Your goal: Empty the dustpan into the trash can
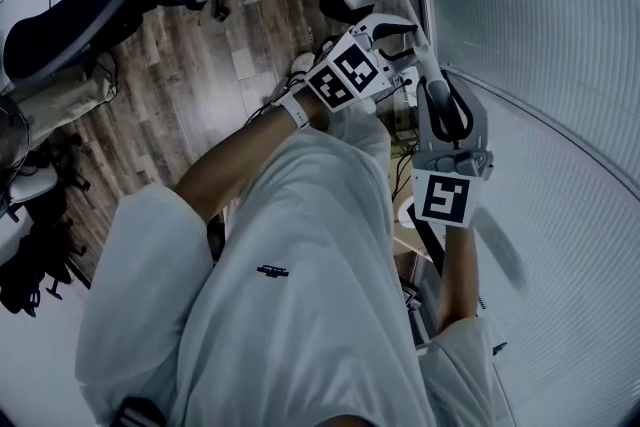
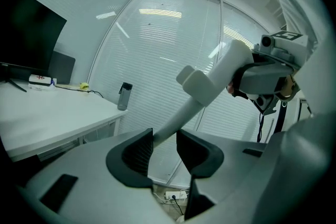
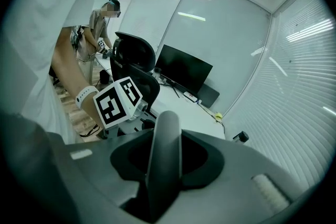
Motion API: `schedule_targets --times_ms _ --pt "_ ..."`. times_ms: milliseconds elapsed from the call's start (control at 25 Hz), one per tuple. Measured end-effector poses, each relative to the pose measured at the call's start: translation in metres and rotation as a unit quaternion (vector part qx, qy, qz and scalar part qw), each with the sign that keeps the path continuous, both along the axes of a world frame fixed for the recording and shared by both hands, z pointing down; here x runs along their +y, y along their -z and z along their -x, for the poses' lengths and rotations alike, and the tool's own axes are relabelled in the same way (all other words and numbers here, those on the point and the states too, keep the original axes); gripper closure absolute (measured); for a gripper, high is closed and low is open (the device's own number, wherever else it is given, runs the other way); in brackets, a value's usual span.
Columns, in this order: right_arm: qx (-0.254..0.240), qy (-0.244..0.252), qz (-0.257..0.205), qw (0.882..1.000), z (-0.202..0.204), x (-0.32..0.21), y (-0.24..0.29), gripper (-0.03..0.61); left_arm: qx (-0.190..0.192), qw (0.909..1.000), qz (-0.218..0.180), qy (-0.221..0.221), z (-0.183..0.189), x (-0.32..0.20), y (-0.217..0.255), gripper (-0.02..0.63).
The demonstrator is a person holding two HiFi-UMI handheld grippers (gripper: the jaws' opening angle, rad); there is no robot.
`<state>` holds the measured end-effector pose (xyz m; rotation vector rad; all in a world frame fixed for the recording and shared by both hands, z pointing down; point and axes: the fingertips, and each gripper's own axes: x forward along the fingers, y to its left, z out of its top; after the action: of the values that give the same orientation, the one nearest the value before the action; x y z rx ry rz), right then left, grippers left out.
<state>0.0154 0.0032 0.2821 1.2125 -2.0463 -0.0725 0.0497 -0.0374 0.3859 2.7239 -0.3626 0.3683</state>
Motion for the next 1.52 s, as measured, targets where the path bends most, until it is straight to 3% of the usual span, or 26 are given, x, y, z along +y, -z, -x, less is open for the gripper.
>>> schedule_targets --times_ms 320,600,1080,1520 --pt "0.005 0.019 0.000 1.000 0.008 -0.004 -0.004 0.463 0.030 0.9993 -0.015 0.016 0.008 -0.007 -0.003 0.474" --pt "0.008 0.001 -0.006 1.000 0.002 0.007 0.003 0.463 0.043 0.9990 -0.007 0.010 0.001 0.004 0.005 0.472" --pt "0.035 0.015 -0.033 0.999 0.007 0.032 0.011 0.463 0.051 0.9983 -0.030 0.005 0.004 0.021 0.020 0.471" --pt "0.053 0.047 -0.049 0.996 0.018 0.031 0.018 0.463 0.051 0.9983 -0.017 0.020 0.013 0.022 0.024 0.469"
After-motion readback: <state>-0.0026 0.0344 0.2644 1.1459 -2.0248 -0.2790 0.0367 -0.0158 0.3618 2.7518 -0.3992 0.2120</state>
